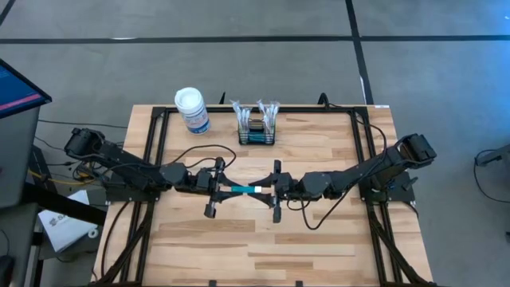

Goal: Pick & Place toothbrushing station
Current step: Put the blue mouthwash into the black wire organizer

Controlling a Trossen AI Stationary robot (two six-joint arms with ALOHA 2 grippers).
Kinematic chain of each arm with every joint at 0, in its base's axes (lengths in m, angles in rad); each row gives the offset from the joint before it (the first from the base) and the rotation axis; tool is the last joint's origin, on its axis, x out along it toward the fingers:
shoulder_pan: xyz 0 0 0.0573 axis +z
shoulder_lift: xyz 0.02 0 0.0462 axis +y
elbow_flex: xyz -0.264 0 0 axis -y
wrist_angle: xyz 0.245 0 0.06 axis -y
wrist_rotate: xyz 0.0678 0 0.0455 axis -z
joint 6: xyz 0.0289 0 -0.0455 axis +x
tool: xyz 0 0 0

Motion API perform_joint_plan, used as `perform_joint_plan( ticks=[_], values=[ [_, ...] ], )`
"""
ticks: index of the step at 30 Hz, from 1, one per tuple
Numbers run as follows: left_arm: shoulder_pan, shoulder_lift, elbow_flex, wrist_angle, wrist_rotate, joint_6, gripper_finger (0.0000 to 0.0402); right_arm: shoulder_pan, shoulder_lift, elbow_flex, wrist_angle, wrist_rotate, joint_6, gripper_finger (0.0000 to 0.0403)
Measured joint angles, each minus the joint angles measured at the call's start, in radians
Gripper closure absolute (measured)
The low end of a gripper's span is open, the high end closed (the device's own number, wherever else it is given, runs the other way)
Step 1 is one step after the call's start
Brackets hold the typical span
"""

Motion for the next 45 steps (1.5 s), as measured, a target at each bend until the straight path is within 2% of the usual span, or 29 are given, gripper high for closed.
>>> perform_joint_plan(
  ticks=[5, 10, 18, 24, 34, 40, 45],
  values=[
    [0.0, 0.0, 0.0, 0.0, -0.002, -0.006, 0.0335, -0.003, 0.0, 0.0, 0.0, 0.0, -0.003, 0.0289],
    [0.0, -0.001, 0.0, 0.0, -0.005, -0.01, 0.0333, -0.005, 0.0, 0.0, -0.004, -0.001, -0.005, 0.0322],
    [0.0, -0.001, 0.0, -0.003, -0.005, -0.009, 0.0329, -0.006, -0.001, 0.0, -0.012, -0.003, -0.007, 0.0321],
    [0.0, -0.001, 0.0, -0.001, 0.001, -0.006, 0.0311, -0.006, -0.004, 0.006, -0.027, -0.031, -0.018, 0.0321],
    [0.0, -0.028, -0.002, -0.014, -0.011, -0.006, 0.0294, -0.013, -0.004, 0.1, -0.201, -0.032, -0.026, 0.0321],
    [-0.003, -0.148, -0.061, -0.031, -0.012, -0.007, 0.0288, -0.015, -0.054, 0.152, -0.369, -0.022, -0.03, 0.0322],
    [-0.002, -0.254, -0.131, -0.037, -0.015, -0.007, 0.0289, -0.052, -0.095, 0.213, -0.592, -0.021, 0.056, 0.0321]
  ],
)
